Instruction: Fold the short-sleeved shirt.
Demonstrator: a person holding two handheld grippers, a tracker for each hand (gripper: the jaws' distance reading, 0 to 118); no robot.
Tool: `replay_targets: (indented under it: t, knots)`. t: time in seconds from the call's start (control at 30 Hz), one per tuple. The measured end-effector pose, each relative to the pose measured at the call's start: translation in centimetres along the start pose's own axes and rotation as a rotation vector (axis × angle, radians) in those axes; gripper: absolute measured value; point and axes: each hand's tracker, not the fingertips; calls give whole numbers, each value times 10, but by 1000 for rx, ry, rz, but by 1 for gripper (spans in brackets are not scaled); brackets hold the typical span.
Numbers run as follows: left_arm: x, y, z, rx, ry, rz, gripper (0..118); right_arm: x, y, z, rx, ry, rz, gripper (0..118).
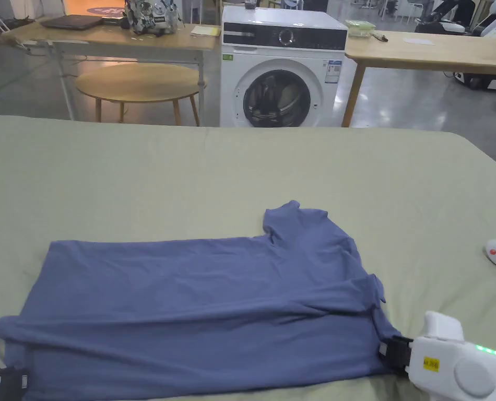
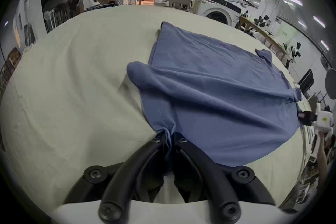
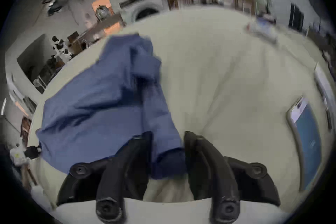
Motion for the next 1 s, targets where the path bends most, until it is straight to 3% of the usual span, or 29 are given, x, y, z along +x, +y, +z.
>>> replay_targets:
  t: [0.03, 0.13, 0.2, 0.37, 0.57, 0.7, 0.73, 0.77, 0.8, 0.83, 0.87, 0.93, 1.0]
  knots:
    - [-2, 2, 0, -2, 1, -1, 2, -4, -6, 14, 120, -8, 38, 6]
    - [-4, 5, 2, -10, -13, -9, 2, -13, 1, 24, 85, -28, 105, 5]
    - [-15, 13, 9, -46, -86, 30, 2, -4, 7, 29, 84, -2, 76, 5]
    - [-22, 22, 84, 147, -178, 55, 2, -7, 0, 85, 188, 10, 57, 5]
    - [-33, 1, 131, 139, -150, -49, 2, 6, -48, 143, 205, -6, 68, 5]
    - [-28, -52, 148, 72, -145, -44, 2, 32, -106, 174, 152, -31, -14, 5]
    - [-29, -62, 146, 42, -141, -51, 4, 36, -117, 179, 135, -40, -11, 5]
    - [-29, -70, 144, -1, -137, -72, 15, 40, -127, 181, 127, -51, -2, 8]
    - [-29, -77, 141, 4, -128, -82, 42, 38, -134, 182, 127, -50, 2, 23]
    - [-22, -83, 139, 4, -119, -95, 57, 41, -141, 181, 124, -43, 5, 42]
    - [-23, -86, 134, 1, -92, -101, 59, 42, -146, 177, 115, -41, 25, 52]
    - [-24, -91, 127, -11, -35, -109, 59, 39, -148, 169, 114, -162, 97, 51]
    - [-24, -91, 136, 51, -15, -88, 59, 39, -147, 170, 131, -174, 124, 51]
